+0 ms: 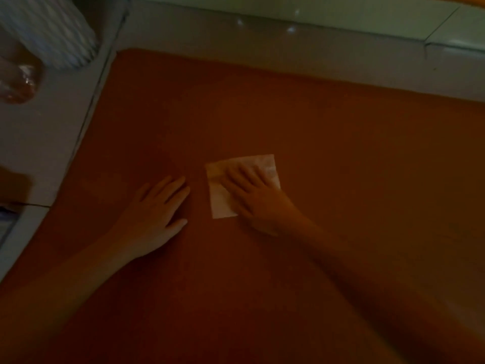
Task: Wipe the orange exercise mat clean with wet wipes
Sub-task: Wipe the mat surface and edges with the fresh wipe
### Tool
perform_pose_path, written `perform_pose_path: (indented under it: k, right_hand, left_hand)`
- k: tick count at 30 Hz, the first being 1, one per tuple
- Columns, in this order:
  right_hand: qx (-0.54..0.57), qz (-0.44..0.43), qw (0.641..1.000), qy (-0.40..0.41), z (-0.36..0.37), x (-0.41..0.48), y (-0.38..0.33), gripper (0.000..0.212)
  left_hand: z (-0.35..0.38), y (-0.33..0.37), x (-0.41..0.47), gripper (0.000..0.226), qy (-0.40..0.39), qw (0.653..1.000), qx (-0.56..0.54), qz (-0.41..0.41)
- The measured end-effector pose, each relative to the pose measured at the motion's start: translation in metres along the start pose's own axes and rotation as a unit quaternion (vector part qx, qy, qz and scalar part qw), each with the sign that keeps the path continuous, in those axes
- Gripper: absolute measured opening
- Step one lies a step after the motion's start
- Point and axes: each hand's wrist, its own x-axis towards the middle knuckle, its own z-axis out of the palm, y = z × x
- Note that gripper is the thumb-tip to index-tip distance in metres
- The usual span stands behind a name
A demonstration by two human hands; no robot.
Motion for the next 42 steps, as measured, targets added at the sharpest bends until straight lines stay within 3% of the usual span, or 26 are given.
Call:
perform_pose_path:
  k: [1,3,6,10,11,13,15,16,19,21,23,25,28,30,33,35,37,39,42]
  right_hand:
    - [-0.011,-0.032,0.999,-0.010,-0.004,-0.005,0.016,0.062]
    - [-0.032,-0.008,0.999,-0.014,-0.011,-0.006,0.052,0.068]
    - [-0.006,0.145,0.989,0.036,-0.024,0.012,0.088,0.065]
    - [0.078,0.337,0.934,0.092,-0.027,0.054,0.059,0.058]
    - [0.073,0.323,0.939,0.092,-0.025,0.059,0.047,0.059]
    - [0.026,0.199,0.977,0.070,-0.020,0.058,0.037,0.058]
    - [-0.011,0.086,0.996,0.029,-0.029,0.053,0.062,0.059]
    - [-0.023,0.077,0.997,0.019,-0.035,0.053,0.081,0.060]
    - [-0.010,0.219,0.975,0.027,-0.053,0.057,0.126,0.065]
    - [0.047,0.335,0.939,0.058,-0.062,0.071,0.129,0.062]
    - [0.080,0.400,0.910,0.074,-0.066,0.096,0.117,0.060]
    - [0.077,0.371,0.924,0.060,-0.068,0.117,0.100,0.059]
    - [0.028,0.207,0.977,0.030,-0.062,0.122,0.085,0.060]
    - [-0.002,0.144,0.989,0.012,-0.067,0.108,0.098,0.062]
    - [-0.002,0.227,0.974,0.019,-0.080,0.085,0.136,0.062]
    - [0.063,0.338,0.938,0.040,-0.084,0.081,0.149,0.061]
    - [0.077,0.391,0.915,0.062,-0.077,0.092,0.141,0.062]
    - [0.062,0.355,0.930,0.069,-0.065,0.100,0.117,0.062]
    - [0.011,0.184,0.982,0.036,-0.042,0.073,0.074,0.063]
  left_hand:
    - [-0.001,-0.001,0.001,0.070,-0.004,1.000,0.000,0.002]
    - [0.000,-0.001,0.001,0.070,-0.007,1.000,0.000,0.005]
    - [0.000,0.000,0.002,0.070,-0.010,1.000,-0.010,0.003]
    - [0.002,-0.002,0.003,0.070,-0.005,1.000,-0.007,0.003]
    - [0.002,-0.002,0.003,0.070,-0.005,1.000,-0.008,0.003]
    - [0.000,-0.001,0.002,0.070,-0.008,1.000,-0.014,0.007]
    - [-0.002,-0.001,0.002,0.070,-0.013,1.000,-0.015,0.010]
    - [-0.003,-0.001,0.001,0.070,-0.017,1.000,-0.012,0.010]
    - [-0.003,-0.002,0.000,0.070,-0.021,1.000,-0.008,0.007]
    - [-0.002,-0.002,0.000,0.069,-0.017,1.000,-0.013,0.006]
    - [-0.002,-0.001,0.000,0.069,-0.018,1.000,-0.013,0.006]
    - [-0.002,-0.001,0.001,0.070,-0.021,1.000,-0.008,0.008]
    - [-0.002,-0.003,0.001,0.070,-0.023,1.000,-0.004,0.010]
    - [-0.001,-0.003,0.001,0.069,-0.017,1.000,-0.009,0.008]
    - [0.000,-0.001,0.000,0.068,-0.019,1.000,-0.008,0.009]
    - [0.002,-0.002,-0.002,0.068,-0.015,1.000,-0.012,0.010]
    - [0.004,-0.003,-0.002,0.067,-0.009,1.000,-0.014,0.009]
    - [0.006,-0.003,-0.002,0.067,-0.002,1.000,-0.013,0.007]
    - [0.006,-0.002,-0.002,0.067,-0.005,1.000,-0.009,0.006]
